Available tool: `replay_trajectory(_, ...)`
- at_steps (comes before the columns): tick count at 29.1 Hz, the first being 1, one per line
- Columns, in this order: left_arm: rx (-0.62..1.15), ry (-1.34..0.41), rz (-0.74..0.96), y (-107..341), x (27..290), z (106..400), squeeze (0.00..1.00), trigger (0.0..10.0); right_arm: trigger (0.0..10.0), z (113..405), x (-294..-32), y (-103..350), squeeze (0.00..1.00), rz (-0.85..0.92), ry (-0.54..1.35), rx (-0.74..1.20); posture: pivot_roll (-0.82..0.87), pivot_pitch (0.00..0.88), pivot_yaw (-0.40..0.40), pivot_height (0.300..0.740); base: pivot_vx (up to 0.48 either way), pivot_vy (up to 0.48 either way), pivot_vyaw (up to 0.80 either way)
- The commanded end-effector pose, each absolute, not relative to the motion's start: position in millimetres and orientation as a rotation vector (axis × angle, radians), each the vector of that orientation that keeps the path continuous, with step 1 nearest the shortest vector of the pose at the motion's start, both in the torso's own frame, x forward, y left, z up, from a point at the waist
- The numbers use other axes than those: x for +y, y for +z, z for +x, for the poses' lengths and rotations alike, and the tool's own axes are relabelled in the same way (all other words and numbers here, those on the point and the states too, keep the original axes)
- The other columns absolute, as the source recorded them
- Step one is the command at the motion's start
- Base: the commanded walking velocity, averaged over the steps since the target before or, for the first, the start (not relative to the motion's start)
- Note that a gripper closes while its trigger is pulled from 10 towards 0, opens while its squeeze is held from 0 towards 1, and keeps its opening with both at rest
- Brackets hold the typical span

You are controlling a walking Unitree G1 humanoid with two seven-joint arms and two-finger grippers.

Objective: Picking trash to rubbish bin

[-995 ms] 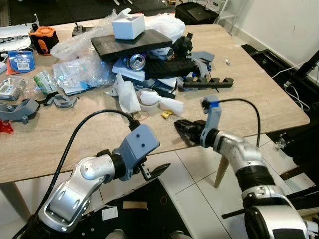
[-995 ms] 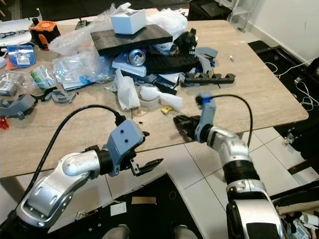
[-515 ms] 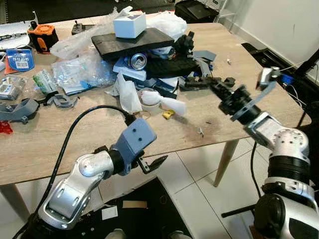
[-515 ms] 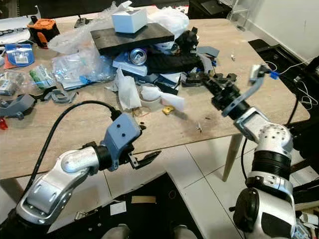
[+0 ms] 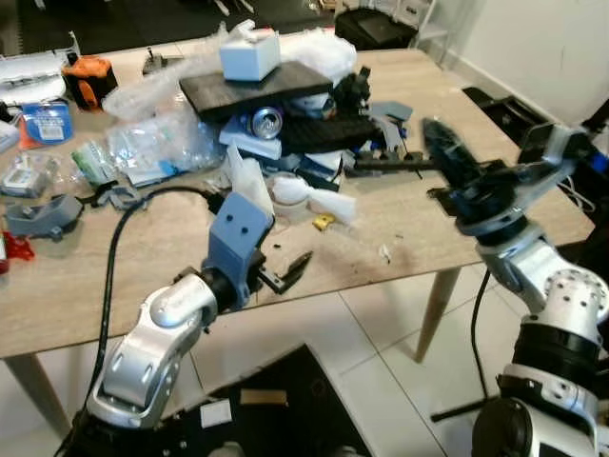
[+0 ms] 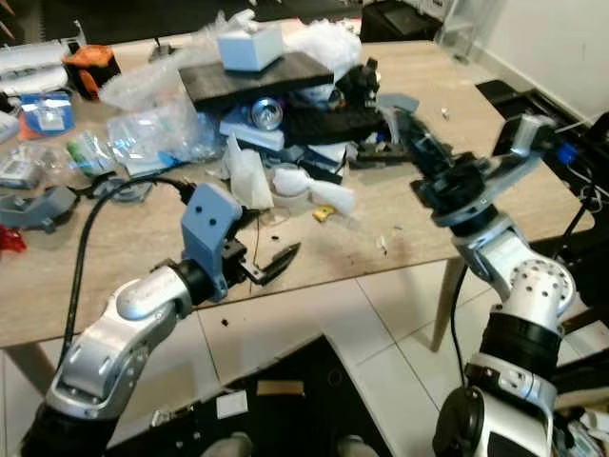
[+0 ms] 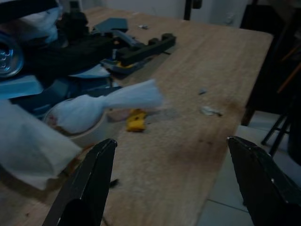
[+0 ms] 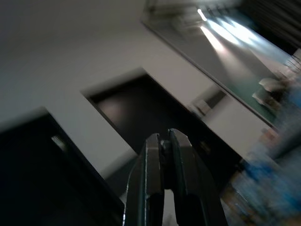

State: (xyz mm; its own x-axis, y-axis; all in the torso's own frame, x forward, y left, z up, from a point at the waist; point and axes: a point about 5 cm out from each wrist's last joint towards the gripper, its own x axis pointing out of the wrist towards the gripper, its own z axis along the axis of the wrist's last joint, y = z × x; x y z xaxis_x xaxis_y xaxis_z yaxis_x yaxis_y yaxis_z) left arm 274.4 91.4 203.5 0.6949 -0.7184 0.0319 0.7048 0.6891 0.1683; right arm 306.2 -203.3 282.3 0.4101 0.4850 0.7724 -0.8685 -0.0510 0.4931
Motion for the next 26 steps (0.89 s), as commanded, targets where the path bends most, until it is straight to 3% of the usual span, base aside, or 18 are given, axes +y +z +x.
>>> replay_trajectory(1, -0.085, -0.844, 0.111, 200, 84, 268, 0.0, 10.0, 0.0, 296, -212, 292, 0.0, 1.235, 1.187, -0.517, 0.18, 0.095, 0.002, 0.74, 0.0, 0.0, 0.0)
replay_trajectory(5, -0.088, -0.858, 0.098, 198, 78, 269, 0.0, 10.0, 0.0, 282, -217, 298, 0.0, 1.421, 1.265, -0.66, 0.17, 0.077, 0.014, 0.74, 0.0, 0.0, 0.0)
replay_trajectory(12, -0.093, -0.845, 0.099, 200, 78, 274, 0.0, 10.0, 0.0, 279, -220, 291, 0.0, 1.573, 1.255, -0.686, 0.18, 0.072, 0.005, 0.74, 0.0, 0.0, 0.0)
replay_trajectory(20, -0.09, -0.825, 0.1, 199, 81, 274, 0.0, 10.0, 0.0, 287, -212, 279, 0.0, 1.622, 1.207, -0.546, 0.18, 0.07, -0.007, 0.74, 0.0, 0.0, 0.0)
replay_trajectory(22, -0.09, -0.818, 0.111, 198, 81, 274, 0.0, 10.0, 0.0, 302, -199, 271, 0.0, 1.424, 1.032, -0.38, 0.19, 0.074, -0.009, 0.74, 0.0, 0.0, 0.0)
replay_trajectory(23, -0.09, -0.818, 0.111, 198, 81, 274, 0.0, 10.0, 0.0, 302, -199, 271, 0.0, 1.424, 1.032, -0.38, 0.19, 0.074, -0.009, 0.74, 0.0, 0.0, 0.0)
replay_trajectory(24, -0.091, -0.801, 0.12, 198, 82, 276, 0.0, 10.0, 0.0, 322, -192, 263, 0.0, 1.117, 0.767, -0.272, 0.18, 0.08, -0.008, 0.74, 0.0, 0.0, 0.0)
replay_trajectory(26, -0.091, -0.79, 0.127, 198, 83, 277, 0.0, 10.0, 0.0, 333, -197, 263, 0.0, 0.953, 0.594, -0.29, 0.18, 0.08, -0.008, 0.74, 0.0, 0.0, 0.0)
